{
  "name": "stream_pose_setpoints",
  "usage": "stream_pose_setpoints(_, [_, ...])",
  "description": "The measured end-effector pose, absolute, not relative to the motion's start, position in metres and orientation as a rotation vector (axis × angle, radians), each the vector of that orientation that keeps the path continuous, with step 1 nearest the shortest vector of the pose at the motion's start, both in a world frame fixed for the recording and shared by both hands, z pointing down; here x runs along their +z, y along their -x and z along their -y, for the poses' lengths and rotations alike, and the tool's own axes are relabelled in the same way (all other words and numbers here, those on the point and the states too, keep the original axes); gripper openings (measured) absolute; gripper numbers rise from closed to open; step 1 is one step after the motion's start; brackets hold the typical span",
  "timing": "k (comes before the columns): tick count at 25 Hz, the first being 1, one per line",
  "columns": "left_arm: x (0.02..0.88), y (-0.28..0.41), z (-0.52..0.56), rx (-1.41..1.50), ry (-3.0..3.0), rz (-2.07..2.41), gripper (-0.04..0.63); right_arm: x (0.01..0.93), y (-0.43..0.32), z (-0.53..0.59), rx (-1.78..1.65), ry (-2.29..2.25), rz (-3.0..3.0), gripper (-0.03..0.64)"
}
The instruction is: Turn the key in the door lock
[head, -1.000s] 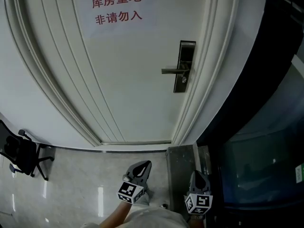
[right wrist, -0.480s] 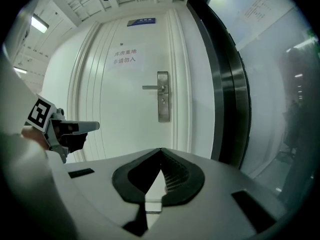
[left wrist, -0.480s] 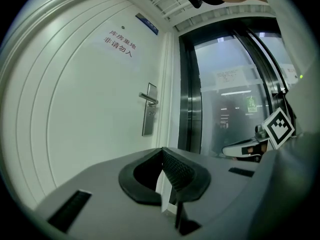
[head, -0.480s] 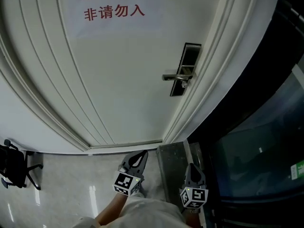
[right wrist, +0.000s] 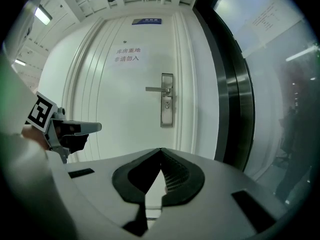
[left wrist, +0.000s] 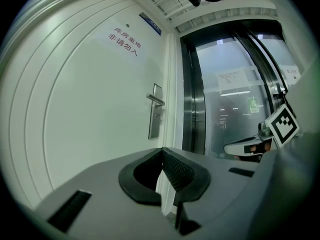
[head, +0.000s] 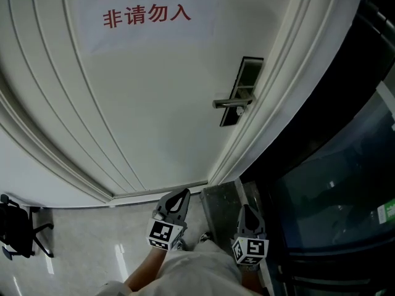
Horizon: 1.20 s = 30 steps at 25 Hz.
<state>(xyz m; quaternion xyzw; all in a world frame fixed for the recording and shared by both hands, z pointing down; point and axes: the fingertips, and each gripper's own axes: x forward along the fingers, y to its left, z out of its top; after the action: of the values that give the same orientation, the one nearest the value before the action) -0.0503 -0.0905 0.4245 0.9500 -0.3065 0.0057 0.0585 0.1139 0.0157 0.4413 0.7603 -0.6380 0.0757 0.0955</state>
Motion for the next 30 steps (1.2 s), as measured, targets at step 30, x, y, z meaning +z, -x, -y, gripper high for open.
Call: stream_pose_setpoints(30, [0.419,-0.051,0.203,0.067,-2.834,1.169,0.006,0.464,-0.211,0.149,0.224,-1.985,2.183,0.002])
